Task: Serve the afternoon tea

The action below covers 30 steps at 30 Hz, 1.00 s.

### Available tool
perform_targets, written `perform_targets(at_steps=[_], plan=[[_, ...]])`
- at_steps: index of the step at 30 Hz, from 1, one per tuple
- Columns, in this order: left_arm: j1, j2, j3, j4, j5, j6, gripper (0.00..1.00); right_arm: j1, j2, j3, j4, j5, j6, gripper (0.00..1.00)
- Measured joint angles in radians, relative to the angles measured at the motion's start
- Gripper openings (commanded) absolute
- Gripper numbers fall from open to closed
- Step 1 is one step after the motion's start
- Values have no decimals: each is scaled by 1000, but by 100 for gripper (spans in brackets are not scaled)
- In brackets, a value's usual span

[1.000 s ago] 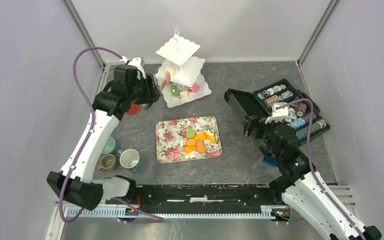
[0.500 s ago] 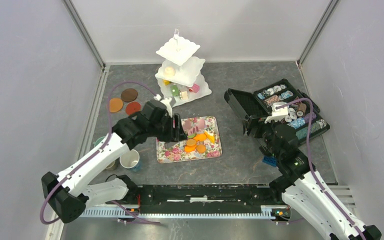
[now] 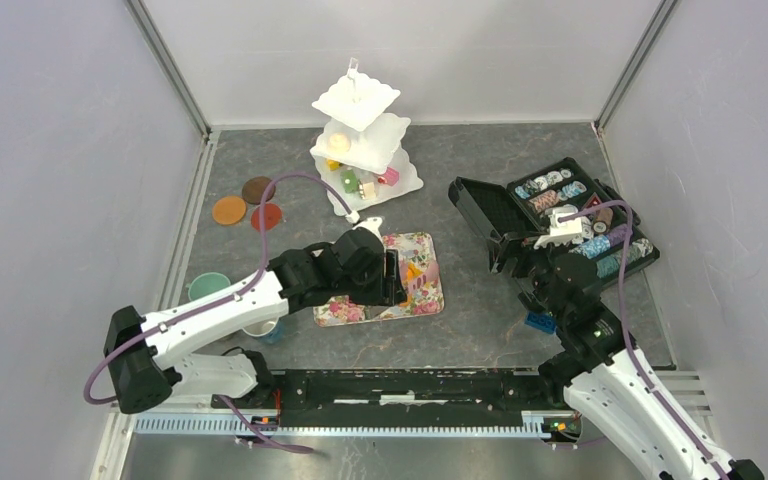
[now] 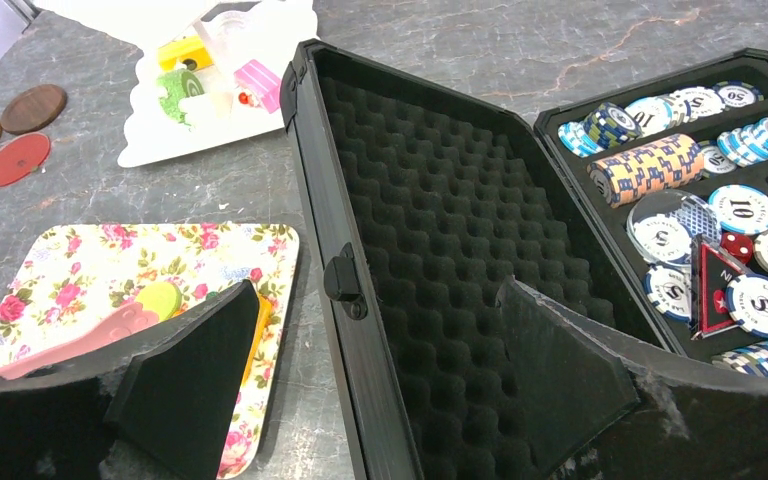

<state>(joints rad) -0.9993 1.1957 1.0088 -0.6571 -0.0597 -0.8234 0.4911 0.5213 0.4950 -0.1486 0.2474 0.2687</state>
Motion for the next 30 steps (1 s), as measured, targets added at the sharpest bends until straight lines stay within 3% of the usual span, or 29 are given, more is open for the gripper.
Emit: perform_targets(at_steps=[10, 30], plan=[[-55, 94, 12, 39, -22, -69, 63, 0, -10, 0, -10, 1, 0, 98], [-57, 220, 39, 80, -79, -70, 63, 0, -22, 0, -34, 17, -1, 98]])
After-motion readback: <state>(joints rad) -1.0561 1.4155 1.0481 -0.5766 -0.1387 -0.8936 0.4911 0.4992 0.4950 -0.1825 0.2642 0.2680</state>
